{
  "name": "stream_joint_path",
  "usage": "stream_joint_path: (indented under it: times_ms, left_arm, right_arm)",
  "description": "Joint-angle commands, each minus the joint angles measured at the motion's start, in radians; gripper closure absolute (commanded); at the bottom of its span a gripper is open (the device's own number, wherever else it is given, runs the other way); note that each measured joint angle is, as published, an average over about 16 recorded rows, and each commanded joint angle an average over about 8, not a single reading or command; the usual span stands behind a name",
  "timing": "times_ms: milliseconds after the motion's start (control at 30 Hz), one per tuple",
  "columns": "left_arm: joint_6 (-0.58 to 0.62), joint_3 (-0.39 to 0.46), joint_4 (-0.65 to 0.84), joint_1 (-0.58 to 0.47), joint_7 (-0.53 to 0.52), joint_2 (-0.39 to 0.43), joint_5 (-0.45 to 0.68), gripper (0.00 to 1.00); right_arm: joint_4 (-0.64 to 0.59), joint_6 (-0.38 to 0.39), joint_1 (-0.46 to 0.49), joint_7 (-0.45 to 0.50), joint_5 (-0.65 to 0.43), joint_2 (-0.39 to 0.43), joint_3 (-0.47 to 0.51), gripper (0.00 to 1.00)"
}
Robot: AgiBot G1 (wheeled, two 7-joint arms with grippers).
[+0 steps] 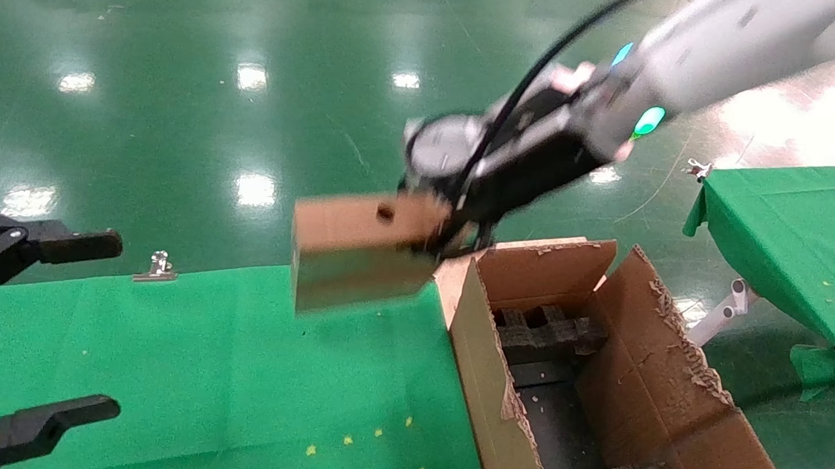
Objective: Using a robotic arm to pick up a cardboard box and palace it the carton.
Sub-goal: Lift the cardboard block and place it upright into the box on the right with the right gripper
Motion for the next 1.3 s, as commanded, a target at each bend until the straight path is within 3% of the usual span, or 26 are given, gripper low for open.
stream_joint_path:
  times_ms: [33, 300, 567, 1000, 1300]
  left_arm:
    - [0.0, 0.0, 0.0, 0.0, 0.0, 0.0, 0.0, 0.0]
    - [0.0, 0.0, 0.0, 0.0, 0.0, 0.0, 0.0, 0.0]
    - [0.0, 0.0, 0.0, 0.0, 0.0, 0.0, 0.0, 0.0]
    - [0.0, 0.001, 0.0, 0.0, 0.0, 0.0, 0.0, 0.0]
    - [0.0, 0.001, 0.0, 0.0, 0.0, 0.0, -0.001, 0.0]
  right_arm:
    - [-0.025, -0.004, 0.055, -0.019, 0.008, 0.002, -0.006, 1.0]
    - [-0.09, -0.007, 0.147, -0.067, 0.063, 0.019, -0.087, 1.0]
    - [-0.111, -0.011, 0.229, -0.073, 0.07, 0.111, -0.201, 1.0]
    - [-0.038, -0.01, 0.339, 0.01, 0.045, 0.316, -0.452, 1.0]
    - [0.003, 0.005, 0.328, 0.086, 0.085, 0.406, -0.559, 1.0]
